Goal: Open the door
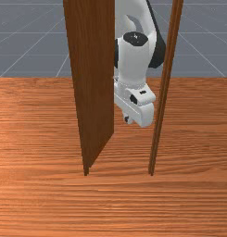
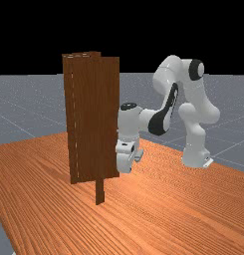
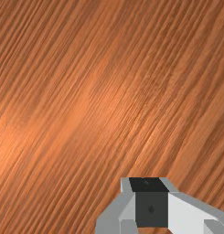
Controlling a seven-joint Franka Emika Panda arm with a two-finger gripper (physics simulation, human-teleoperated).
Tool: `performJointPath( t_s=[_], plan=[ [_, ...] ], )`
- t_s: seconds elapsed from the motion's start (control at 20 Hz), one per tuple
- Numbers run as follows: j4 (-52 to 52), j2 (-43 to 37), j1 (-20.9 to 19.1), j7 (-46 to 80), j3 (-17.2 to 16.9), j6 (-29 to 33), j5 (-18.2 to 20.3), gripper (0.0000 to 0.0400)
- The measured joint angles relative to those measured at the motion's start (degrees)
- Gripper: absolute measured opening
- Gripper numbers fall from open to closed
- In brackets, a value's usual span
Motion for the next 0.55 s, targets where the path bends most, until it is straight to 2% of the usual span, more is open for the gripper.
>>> performJointPath(
  t_s=[0.3, 0.55],
  plan=[
    [-0.8, -0.3, -6.0, -12.6, -1.4, 0.5, 0.5, 0.0000],
    [1.0, 0.8, -10.4, -18.3, -3.0, 0.0, 1.1, 0.0000]
  ],
)
